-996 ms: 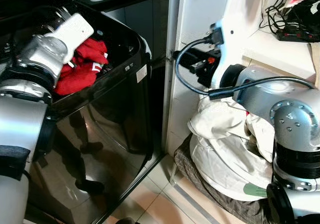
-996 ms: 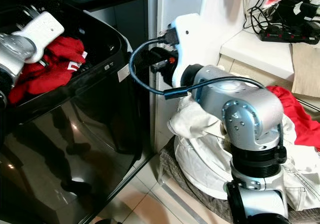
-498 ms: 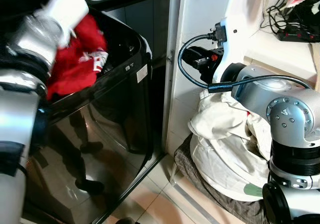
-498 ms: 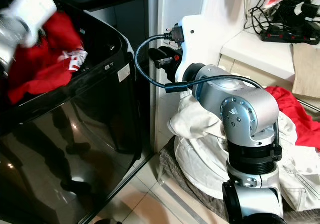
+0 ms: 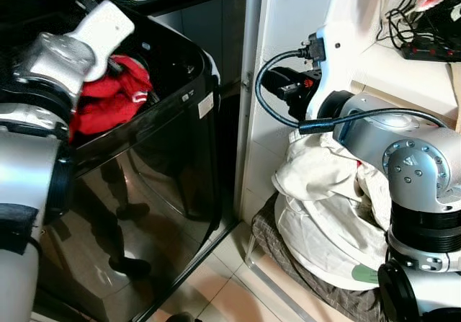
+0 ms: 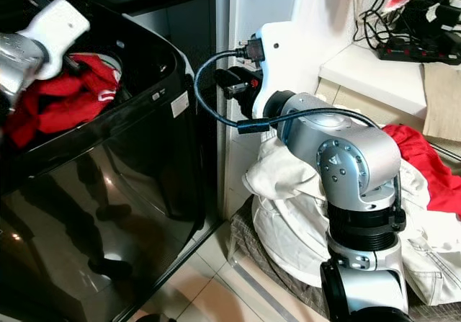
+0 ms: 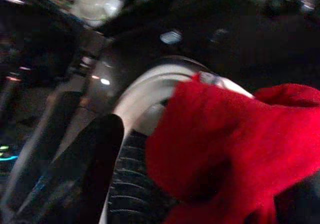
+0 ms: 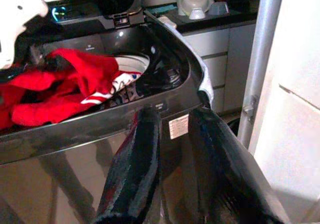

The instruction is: Clothes washing

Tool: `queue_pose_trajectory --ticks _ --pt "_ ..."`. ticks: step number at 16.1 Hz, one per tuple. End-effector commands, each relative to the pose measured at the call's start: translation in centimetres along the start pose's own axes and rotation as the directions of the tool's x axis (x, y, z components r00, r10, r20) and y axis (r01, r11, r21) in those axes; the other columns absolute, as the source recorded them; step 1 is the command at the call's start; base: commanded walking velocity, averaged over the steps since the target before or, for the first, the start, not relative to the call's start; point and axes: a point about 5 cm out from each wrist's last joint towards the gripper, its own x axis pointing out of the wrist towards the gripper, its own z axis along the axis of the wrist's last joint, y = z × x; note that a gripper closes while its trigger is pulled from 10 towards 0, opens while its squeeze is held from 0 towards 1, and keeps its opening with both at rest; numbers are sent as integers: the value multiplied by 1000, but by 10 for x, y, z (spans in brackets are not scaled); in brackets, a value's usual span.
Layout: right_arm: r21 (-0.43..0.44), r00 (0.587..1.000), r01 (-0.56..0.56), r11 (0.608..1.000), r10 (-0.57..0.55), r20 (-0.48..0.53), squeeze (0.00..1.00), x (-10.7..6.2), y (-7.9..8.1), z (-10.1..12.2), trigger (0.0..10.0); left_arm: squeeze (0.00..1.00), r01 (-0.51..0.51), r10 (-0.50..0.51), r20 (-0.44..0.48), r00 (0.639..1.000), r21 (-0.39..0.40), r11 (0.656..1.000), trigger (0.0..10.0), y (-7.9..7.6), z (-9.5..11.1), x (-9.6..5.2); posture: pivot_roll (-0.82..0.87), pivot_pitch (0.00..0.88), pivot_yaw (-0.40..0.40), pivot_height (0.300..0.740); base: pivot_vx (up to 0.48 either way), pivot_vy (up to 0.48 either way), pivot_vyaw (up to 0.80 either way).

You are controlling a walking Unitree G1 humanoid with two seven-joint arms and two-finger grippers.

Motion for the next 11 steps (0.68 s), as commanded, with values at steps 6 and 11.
queue_pose_trajectory --ticks 6,11 --pt "3 999 33 999 -33 8 0 1 -5 2 10000 1000 146 -146 16 989 -13 989 10000 -13 6 1 -45 0 23 740 0 0 0" --pt "11 997 80 997 -80 22 0 1 -11 5 10000 0 -582 529 353 771 55 811 10000 71 64 -38 -43 0 25 740 0 0 0"
